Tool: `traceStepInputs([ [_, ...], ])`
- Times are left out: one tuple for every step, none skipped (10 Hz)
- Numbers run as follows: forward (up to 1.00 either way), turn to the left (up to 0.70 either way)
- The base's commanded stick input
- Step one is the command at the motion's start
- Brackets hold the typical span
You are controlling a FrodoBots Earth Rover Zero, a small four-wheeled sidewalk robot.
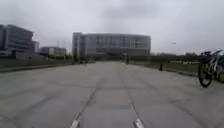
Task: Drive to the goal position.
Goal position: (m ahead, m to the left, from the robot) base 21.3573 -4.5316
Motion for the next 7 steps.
traceStepInputs([
  [0.70,0.00],
  [0.70,-0.26],
  [0.70,0.00],
  [0.70,0.00],
  [0.70,-0.01],
  [0.70,-0.04],
  [0.70,-0.29],
])
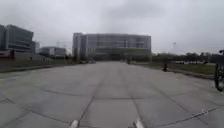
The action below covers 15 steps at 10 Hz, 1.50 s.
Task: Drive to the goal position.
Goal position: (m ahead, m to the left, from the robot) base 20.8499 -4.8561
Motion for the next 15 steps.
traceStepInputs([
  [0.70,0.00],
  [0.70,-0.01],
  [0.70,-0.10],
  [0.70,-0.19],
  [0.70,-0.13],
  [0.70,-0.09],
  [0.70,-0.33],
  [0.70,-0.24],
  [0.70,-0.10],
  [0.70,0.00],
  [0.70,0.00],
  [0.70,-0.30],
  [0.70,-0.18],
  [0.70,-0.06],
  [0.70,0.00],
])
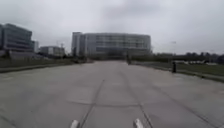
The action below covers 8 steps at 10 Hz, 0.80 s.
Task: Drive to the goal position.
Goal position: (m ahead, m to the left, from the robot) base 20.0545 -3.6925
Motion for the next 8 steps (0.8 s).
traceStepInputs([
  [0.70,-0.17],
  [0.70,-0.26],
  [0.70,-0.13],
  [0.70,-0.05],
  [0.70,-0.15],
  [0.70,-0.28],
  [0.70,-0.21],
  [0.70,-0.12],
])
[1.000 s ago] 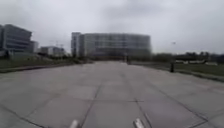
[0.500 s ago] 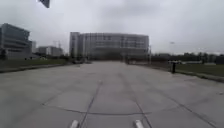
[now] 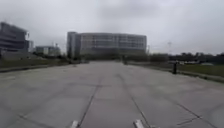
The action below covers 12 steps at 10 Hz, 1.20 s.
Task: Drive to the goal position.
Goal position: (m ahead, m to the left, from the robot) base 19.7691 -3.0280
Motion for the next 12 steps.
traceStepInputs([
  [0.70,-0.03],
  [0.70,-0.30],
  [0.70,-0.18],
  [0.70,-0.08],
  [0.70,-0.03],
  [0.70,0.00],
  [0.70,-0.20],
  [0.70,-0.19],
  [0.70,-0.05],
  [0.70,-0.17],
  [0.70,-0.29],
  [0.70,-0.16],
])
